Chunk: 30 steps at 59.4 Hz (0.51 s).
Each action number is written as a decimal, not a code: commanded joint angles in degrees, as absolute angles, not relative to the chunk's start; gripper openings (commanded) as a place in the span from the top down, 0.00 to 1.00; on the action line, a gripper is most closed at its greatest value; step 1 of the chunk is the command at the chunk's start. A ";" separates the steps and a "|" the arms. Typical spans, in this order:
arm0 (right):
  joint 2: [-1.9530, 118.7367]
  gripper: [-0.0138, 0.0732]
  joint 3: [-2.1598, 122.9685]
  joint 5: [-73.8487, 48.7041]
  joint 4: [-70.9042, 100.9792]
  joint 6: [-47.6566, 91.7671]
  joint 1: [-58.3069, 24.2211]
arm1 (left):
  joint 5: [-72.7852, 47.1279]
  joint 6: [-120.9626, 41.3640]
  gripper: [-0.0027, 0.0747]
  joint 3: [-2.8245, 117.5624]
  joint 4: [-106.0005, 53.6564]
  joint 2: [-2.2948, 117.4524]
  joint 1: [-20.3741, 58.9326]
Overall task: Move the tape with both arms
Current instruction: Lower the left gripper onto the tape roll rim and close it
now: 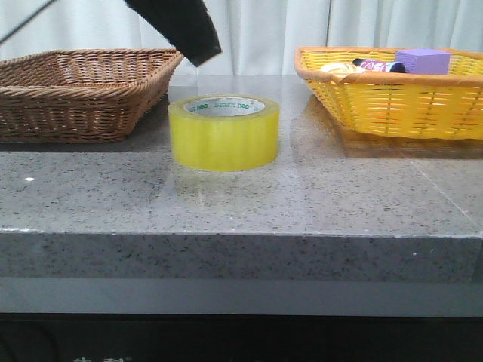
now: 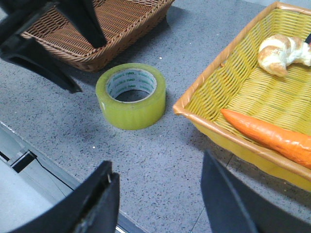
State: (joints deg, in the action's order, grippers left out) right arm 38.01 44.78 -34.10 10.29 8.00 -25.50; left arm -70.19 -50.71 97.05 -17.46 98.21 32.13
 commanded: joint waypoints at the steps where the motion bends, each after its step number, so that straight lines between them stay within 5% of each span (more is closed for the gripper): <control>1: 37.84 0.37 46.15 -29.76 10.95 8.50 -25.29 | -70.13 -50.85 0.23 101.70 -19.59 98.66 33.09; 30: 37.84 0.37 46.15 -29.76 10.95 8.50 -25.29 | -70.29 -50.04 0.23 105.79 -16.59 108.49 37.55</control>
